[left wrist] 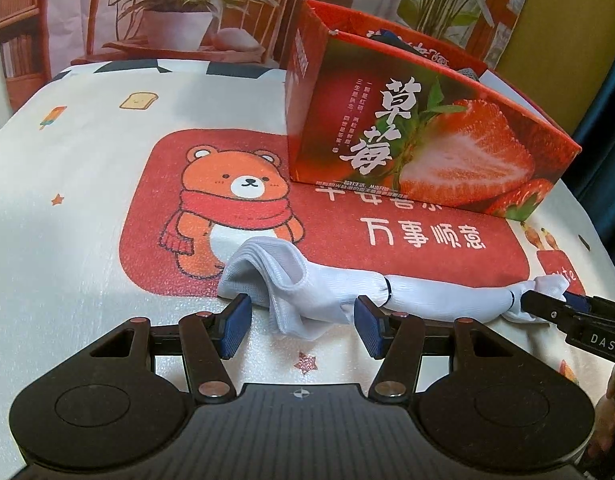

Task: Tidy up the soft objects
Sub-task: 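Move both grippers down to the white socks and close on them, then lift the white socks with both grippers over the box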

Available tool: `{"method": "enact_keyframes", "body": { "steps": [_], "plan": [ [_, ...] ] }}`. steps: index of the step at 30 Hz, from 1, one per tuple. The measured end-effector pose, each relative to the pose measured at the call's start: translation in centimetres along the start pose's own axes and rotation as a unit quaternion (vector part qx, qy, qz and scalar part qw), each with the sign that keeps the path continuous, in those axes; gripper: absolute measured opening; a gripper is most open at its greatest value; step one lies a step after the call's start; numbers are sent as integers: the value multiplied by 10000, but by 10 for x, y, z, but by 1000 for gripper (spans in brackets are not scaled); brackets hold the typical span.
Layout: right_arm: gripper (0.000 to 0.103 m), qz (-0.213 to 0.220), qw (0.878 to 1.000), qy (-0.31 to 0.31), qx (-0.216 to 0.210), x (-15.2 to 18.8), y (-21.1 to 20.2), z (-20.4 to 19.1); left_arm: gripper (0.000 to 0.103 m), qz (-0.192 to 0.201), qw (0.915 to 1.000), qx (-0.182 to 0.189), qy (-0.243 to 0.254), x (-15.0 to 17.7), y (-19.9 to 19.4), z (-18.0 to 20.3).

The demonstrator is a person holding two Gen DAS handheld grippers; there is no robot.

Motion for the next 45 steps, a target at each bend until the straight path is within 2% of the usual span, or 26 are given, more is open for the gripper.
{"method": "enact_keyframes", "body": {
  "steps": [8,14,20,31,32,36,38,43,45],
  "plan": [
    [43,8,10000,-48,5,1,0,0,59,37,10000,11,11,0,0,-2],
    [44,5,10000,-81,2,1,0,0,59,218,9993,90,-281,-7,-7,-9],
    [44,5,9999,-166,-4,1,2,-2,58,258,9989,-42,-399,-12,1,-12],
    [44,15,9997,-236,-33,2,3,-3,51,451,9989,-143,-51,-5,6,-11],
    [44,13,9997,-231,-40,2,3,-3,50,449,9989,-134,-64,-5,6,-11],
    [44,-1,9998,-190,-68,1,3,-2,25,421,9990,-113,-138,-4,4,-16],
    [44,-17,9999,-102,-126,1,3,0,17,394,9990,-69,-187,-3,4,-17],
    [40,-70,9997,108,-227,-1,1,4,10,381,9991,-78,-150,-2,2,-16],
    [33,-103,9990,303,-324,-2,-1,8,9,386,9991,-122,-151,-2,1,-17]
  ]
}}
Point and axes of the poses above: each gripper's, at about its wrist camera, not at the fingertips, and y roughly the way its jaws point, z to its right, x to its underside, the point moved 3 cm from there along y, roughly the way its jaws point, and after that the axes turned 3 degrees about -x, right-handed, at the moved point
